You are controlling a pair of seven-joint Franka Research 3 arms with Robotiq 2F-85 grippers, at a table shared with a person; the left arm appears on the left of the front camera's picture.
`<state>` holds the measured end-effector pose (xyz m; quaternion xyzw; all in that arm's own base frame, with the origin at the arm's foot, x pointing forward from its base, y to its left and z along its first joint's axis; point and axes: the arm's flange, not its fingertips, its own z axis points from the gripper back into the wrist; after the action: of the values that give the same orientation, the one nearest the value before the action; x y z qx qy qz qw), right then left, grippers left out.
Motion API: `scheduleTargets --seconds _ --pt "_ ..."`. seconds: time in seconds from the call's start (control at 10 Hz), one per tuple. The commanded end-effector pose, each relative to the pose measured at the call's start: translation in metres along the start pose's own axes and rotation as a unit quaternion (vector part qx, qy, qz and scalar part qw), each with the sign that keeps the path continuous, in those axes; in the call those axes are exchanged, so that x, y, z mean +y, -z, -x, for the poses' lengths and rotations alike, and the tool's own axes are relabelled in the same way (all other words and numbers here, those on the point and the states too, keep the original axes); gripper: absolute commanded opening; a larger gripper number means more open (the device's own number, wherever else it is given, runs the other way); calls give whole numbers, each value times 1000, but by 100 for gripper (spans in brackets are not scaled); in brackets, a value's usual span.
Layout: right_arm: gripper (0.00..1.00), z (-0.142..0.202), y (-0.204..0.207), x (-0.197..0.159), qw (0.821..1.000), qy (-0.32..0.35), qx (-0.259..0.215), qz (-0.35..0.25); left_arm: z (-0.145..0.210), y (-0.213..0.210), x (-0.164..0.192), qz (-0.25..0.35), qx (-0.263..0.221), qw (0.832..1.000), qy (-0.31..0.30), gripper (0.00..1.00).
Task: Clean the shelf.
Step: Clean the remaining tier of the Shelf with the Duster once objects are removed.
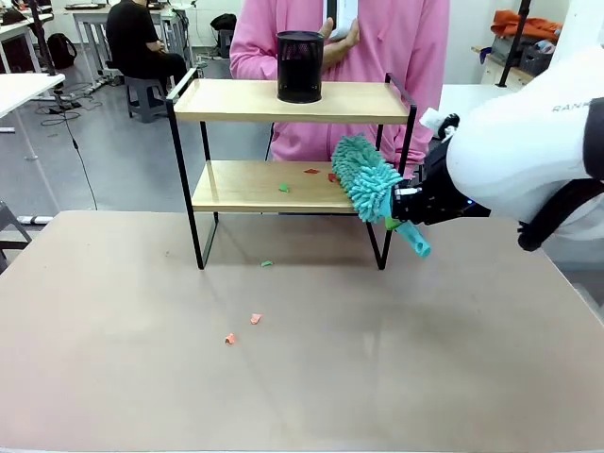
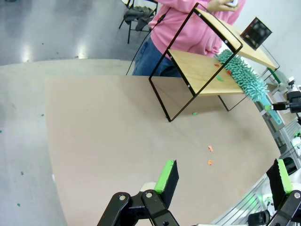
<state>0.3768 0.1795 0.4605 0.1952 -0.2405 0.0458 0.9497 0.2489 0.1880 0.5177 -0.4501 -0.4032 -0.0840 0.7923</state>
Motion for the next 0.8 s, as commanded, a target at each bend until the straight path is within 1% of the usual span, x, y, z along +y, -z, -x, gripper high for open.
scheduleTargets --seconds 0.0,0.2,0.4,0.6,0.7 --pt "12 -13 12 16 1000 -21 -2 -10 -1 1 -1 6 -8 1000 10 100" --pt "12 -18 26 29 998 -48 23 -16 -1 1 -1 6 -8 1000 10 100" --pt "12 -20 29 35 995 -69 46 -53 -1 1 -1 6 -8 1000 10 100" --pt "12 -24 21 32 987 -100 75 -100 -1 1 -1 6 -8 1000 10 100" --pt "12 -23 19 29 979 -130 106 -115 -1 1 -1 6 -8 1000 10 100"
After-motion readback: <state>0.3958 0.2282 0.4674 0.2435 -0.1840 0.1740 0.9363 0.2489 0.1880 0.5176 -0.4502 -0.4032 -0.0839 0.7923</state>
